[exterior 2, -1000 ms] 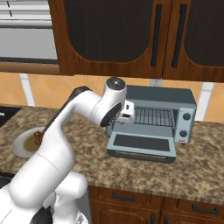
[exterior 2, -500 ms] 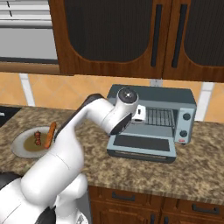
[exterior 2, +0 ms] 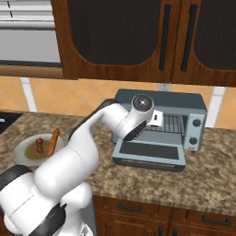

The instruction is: Pick up the kebab skewer and baguette bread, and place them inside the toaster oven. Close the toaster oven door and start by setting the timer.

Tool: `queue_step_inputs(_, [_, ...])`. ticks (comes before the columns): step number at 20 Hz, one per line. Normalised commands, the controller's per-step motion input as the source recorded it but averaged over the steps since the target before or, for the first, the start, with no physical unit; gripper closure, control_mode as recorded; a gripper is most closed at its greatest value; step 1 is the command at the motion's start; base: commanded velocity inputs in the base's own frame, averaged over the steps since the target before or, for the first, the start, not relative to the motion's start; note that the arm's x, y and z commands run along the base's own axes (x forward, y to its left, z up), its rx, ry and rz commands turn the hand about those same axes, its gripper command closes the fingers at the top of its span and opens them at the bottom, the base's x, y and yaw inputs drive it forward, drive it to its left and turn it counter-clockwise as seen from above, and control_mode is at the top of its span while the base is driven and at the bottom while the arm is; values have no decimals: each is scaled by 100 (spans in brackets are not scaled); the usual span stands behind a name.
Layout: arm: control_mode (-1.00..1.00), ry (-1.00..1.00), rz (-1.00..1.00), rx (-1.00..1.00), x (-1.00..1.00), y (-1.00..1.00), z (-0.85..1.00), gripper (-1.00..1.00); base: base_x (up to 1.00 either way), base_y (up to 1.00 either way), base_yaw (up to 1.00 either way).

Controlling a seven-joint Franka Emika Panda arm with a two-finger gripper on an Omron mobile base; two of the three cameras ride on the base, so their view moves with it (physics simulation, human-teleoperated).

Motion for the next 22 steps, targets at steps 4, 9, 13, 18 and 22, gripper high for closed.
queue_step_inputs(4, [-100,-2,-11,0,32,-11,-3,-100,0,0,0])
queue_step_inputs(9, [-100,-14,-4,-7,-7,-1,-70,-100,0,0,0])
queue_step_inputs(13, [-100,-22,0,-7,-1,0,-58,-100,0,0,0])
queue_step_inputs(18, [-100,-17,-1,-1,25,-7,-11,-100,0,0,0])
queue_step_inputs(22, [-100,-14,-2,0,43,-23,0,-100,0,0,0])
